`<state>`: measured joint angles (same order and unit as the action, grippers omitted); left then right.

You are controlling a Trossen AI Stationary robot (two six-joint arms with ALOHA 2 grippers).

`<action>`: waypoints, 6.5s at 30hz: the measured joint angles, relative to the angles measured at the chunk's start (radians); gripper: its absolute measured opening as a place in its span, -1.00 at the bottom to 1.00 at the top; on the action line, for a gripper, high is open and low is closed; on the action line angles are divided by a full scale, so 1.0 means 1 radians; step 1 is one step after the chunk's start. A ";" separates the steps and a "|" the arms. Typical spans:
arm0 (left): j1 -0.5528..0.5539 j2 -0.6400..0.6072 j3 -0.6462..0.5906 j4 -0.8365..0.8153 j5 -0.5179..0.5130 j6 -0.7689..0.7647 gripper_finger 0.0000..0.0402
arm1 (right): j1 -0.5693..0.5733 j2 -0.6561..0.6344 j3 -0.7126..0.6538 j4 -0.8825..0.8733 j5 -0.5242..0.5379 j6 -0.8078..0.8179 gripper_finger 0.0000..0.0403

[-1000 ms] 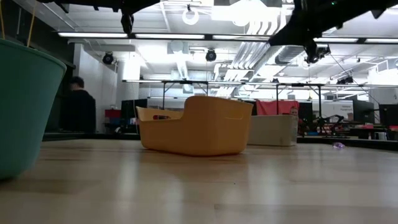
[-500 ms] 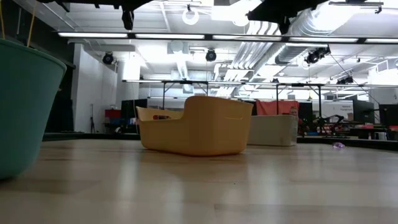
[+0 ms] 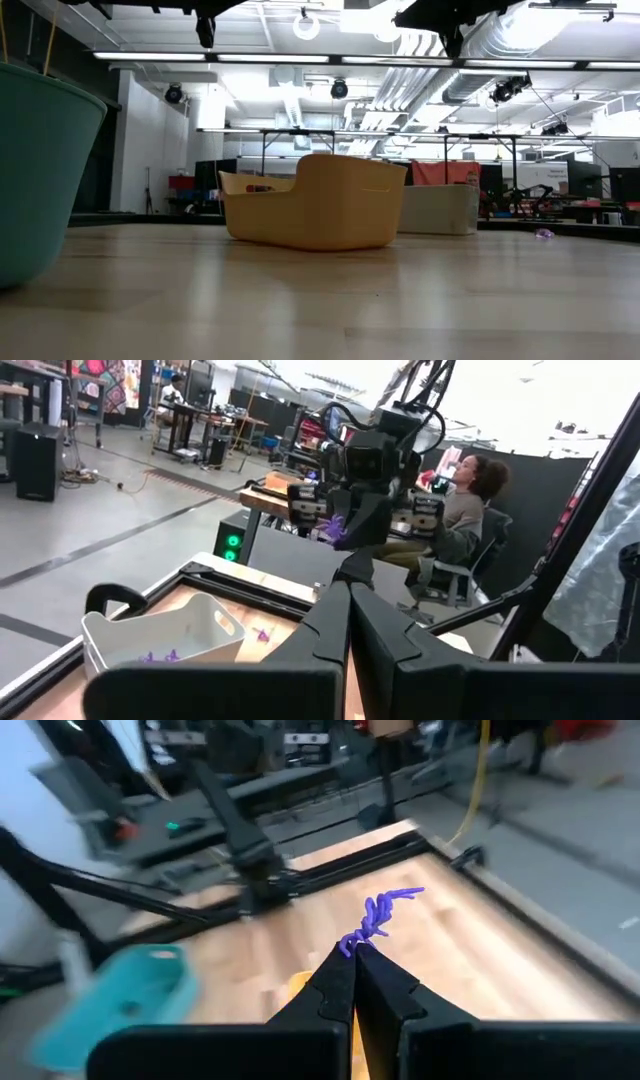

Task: Sort Halloween decoration
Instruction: Put the purple spider toy into the orange bin, then put the purple witch hat toy into the white bin

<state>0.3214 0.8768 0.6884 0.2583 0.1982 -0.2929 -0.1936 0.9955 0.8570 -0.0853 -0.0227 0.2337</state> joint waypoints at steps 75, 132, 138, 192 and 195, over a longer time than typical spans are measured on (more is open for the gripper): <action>0.000 0.000 0.000 -0.021 0.000 0.033 -1.00 | 0.343 0.073 -0.002 -0.228 0.331 0.386 -0.15; 0.001 0.059 0.000 0.054 0.010 0.165 -1.00 | -0.126 0.153 -0.001 0.017 -0.066 0.101 -1.00; 0.001 0.059 0.000 0.054 0.008 0.164 -1.00 | -0.185 0.153 -0.002 -0.513 -0.032 0.187 -1.00; 0.001 0.059 0.000 0.052 0.001 0.138 -1.00 | -0.614 0.510 -0.102 -0.818 0.026 -0.278 -0.30; 0.001 0.059 0.000 0.052 0.001 0.137 -1.00 | -0.614 0.534 -0.102 -0.793 0.045 -0.257 -0.30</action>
<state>0.3225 0.9360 0.6888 0.3107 0.1989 -0.1555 -0.8074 1.5295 0.7551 -0.8778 0.0225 -0.0236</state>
